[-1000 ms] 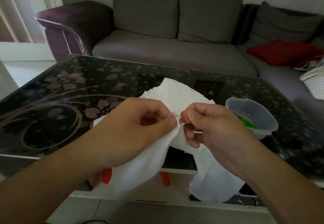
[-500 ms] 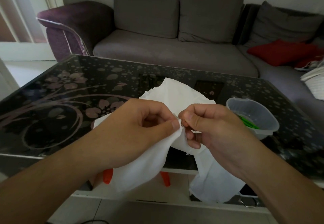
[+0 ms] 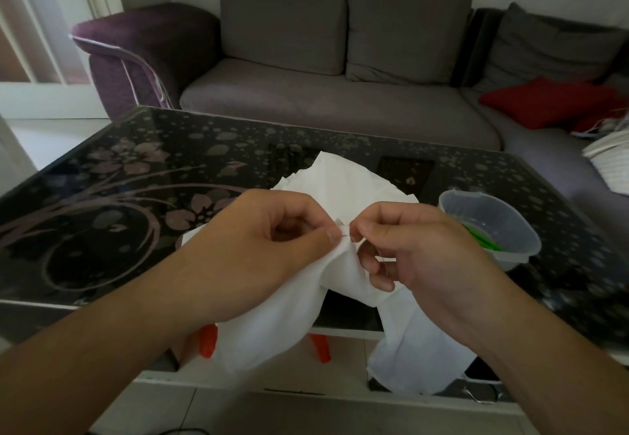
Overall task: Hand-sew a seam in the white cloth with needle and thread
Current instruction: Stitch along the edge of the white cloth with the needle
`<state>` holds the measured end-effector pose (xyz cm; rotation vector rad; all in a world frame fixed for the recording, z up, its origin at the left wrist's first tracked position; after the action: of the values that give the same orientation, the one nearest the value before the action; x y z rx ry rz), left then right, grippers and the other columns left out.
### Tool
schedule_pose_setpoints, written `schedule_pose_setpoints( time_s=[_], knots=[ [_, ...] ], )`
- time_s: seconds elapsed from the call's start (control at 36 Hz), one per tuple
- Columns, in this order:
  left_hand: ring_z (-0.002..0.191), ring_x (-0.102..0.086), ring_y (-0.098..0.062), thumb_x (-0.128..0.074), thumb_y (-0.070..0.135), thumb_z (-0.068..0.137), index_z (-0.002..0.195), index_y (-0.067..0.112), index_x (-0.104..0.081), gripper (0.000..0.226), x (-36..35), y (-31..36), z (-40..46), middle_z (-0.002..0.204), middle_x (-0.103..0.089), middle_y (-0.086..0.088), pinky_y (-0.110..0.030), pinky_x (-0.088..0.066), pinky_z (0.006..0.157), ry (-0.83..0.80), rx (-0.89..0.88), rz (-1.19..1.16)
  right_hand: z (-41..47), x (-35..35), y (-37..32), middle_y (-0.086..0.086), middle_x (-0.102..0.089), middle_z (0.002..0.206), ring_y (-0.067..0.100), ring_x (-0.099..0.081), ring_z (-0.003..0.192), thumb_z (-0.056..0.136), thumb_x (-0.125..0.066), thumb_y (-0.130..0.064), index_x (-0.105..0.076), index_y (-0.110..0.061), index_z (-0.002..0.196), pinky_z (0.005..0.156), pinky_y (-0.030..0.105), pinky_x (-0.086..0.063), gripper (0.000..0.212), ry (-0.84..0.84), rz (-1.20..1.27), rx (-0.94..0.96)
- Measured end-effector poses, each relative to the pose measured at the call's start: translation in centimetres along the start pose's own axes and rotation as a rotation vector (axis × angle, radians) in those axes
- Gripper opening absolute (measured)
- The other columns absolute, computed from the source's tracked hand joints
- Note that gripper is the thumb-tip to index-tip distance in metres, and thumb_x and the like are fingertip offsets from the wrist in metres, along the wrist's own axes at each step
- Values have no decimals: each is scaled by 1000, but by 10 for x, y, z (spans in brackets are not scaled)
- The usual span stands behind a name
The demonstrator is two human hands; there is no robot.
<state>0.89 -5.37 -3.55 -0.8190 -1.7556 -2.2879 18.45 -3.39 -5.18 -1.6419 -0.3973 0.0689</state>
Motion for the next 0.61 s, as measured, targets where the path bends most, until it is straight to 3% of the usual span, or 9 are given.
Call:
schedule_pose_setpoints(
  time_s=[0.11, 0.36, 0.61],
  knots=[
    [89, -72, -1, -64, 33, 98, 94, 35, -77, 14, 0, 0, 0, 92, -76, 20, -17, -54, 76, 1, 6, 9, 1, 1, 2, 16, -69, 87, 26, -55, 70, 101, -57, -14, -75, -7, 87, 55, 29, -46, 24, 3, 8, -27],
    [86, -72, -4, -65, 31, 100, 92, 32, -78, 15, -1, -2, 0, 91, -77, 14, -23, -51, 79, -12, 34, -40, 0, 2, 2, 30, -63, 88, 28, -52, 68, 101, -56, -13, -73, -5, 88, 57, 27, -47, 23, 25, -35, 4],
    [91, -73, -9, -63, 34, 98, 98, 31, -78, 15, -4, 0, -2, 96, -78, 10, -32, -54, 85, -69, 33, -111, 2, 1, 3, 19, -60, 73, 31, -48, 66, 101, -54, -11, -72, -2, 86, 57, 26, -47, 25, 4, 3, 7]
  ],
)
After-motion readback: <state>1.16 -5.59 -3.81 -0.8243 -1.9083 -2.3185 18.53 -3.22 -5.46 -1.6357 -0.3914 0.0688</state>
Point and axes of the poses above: each hand's wrist, its own z-axis towards the middle knuckle, its own x-axis out of the back of the hand, y = z × x, the point moved 6 cm from there along z, towards the middle knuckle
